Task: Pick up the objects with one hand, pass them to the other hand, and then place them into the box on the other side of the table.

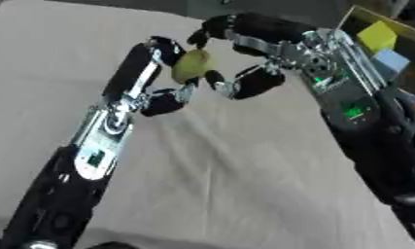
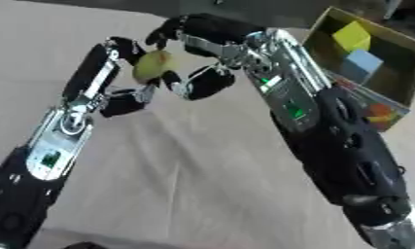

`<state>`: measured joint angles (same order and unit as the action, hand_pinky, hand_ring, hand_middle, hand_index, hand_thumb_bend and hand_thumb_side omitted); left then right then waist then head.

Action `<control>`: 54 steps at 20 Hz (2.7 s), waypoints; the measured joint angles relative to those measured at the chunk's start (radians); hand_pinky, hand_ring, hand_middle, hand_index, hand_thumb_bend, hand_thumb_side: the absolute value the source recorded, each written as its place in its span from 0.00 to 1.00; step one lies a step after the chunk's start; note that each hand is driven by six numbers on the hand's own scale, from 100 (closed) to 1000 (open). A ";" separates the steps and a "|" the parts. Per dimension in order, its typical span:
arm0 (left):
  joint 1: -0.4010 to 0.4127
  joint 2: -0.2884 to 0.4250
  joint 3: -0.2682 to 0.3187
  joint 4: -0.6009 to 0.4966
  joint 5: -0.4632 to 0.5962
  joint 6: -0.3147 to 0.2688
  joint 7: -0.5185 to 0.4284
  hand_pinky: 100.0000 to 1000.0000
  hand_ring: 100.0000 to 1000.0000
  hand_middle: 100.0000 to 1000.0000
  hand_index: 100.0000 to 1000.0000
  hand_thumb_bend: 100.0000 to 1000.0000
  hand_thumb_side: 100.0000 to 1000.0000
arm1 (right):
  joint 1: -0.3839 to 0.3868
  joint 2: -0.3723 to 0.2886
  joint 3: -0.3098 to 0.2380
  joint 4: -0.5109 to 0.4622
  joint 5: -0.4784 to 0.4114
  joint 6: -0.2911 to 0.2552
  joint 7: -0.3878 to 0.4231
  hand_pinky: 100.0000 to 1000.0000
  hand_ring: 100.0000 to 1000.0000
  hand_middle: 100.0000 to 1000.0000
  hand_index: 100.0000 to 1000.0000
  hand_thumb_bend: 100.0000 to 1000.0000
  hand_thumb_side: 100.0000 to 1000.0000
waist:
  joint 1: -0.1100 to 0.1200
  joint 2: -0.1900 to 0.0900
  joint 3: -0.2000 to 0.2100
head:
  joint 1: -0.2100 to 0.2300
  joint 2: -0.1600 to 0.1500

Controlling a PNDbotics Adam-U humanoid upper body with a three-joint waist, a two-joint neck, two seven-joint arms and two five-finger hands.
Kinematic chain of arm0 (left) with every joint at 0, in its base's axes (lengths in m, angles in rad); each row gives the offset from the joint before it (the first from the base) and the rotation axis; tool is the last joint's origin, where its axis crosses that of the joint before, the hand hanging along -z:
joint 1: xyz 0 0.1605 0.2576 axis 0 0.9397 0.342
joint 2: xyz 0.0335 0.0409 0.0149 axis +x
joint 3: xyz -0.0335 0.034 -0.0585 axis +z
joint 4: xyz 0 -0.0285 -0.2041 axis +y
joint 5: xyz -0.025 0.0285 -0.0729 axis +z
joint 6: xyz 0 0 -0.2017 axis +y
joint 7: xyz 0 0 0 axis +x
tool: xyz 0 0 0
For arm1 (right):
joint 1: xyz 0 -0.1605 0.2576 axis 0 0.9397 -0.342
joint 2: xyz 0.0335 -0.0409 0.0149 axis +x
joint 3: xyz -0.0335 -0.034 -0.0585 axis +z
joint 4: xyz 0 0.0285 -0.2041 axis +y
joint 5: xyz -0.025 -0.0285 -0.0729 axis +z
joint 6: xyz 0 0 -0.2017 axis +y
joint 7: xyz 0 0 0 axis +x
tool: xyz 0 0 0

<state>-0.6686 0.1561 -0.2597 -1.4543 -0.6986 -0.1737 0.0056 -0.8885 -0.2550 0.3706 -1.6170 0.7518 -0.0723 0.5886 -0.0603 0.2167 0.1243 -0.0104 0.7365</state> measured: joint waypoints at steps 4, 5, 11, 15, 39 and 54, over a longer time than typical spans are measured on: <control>0.000 0.000 0.000 -0.007 -0.013 -0.005 0.002 0.53 0.41 0.32 0.47 0.00 0.00 | -0.001 0.009 0.000 0.018 0.028 -0.021 -0.002 1.00 1.00 0.76 0.89 0.00 0.18 | 0.000 0.000 0.000 | 0.000 0.000; 0.001 0.000 0.000 -0.007 -0.015 -0.005 0.002 0.53 0.41 0.32 0.47 0.00 0.00 | -0.001 0.013 0.000 0.024 0.032 -0.024 -0.002 1.00 1.00 0.76 0.89 0.00 0.18 | 0.000 0.000 0.000 | 0.000 0.000; 0.001 -0.008 0.000 -0.011 -0.017 -0.008 0.002 0.53 0.41 0.32 0.47 0.00 0.00 | -0.007 0.017 0.000 0.045 0.054 -0.038 -0.005 1.00 1.00 0.76 0.90 0.00 0.20 | 0.002 0.000 -0.001 | 0.000 0.000; 0.001 -0.008 0.000 -0.013 -0.017 -0.011 0.003 0.54 0.41 0.32 0.47 0.00 0.00 | -0.009 0.023 0.000 0.057 0.061 -0.046 -0.001 1.00 1.00 0.76 0.90 0.00 0.19 | 0.002 0.000 0.000 | 0.000 0.001; 0.000 -0.009 0.005 -0.013 -0.001 -0.046 -0.001 0.54 0.41 0.32 0.49 0.00 0.00 | -0.017 0.031 -0.006 0.087 -0.115 0.058 -0.104 0.97 1.00 0.40 0.53 0.00 0.12 | 0.001 0.000 0.006 | 0.000 0.001; 0.000 -0.017 0.012 0.000 -0.020 0.022 -0.001 0.69 0.66 0.63 0.83 0.37 0.22 | -0.017 0.028 -0.010 0.082 -0.177 0.096 -0.117 0.96 0.97 0.33 0.46 0.00 0.13 | 0.004 0.000 0.004 | 0.000 0.001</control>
<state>-0.6685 0.1389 -0.2473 -1.4546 -0.7182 -0.1522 0.0048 -0.9051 -0.2270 0.3602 -1.5352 0.5748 0.0235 0.4715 -0.0561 0.2169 0.1280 -0.0106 0.7373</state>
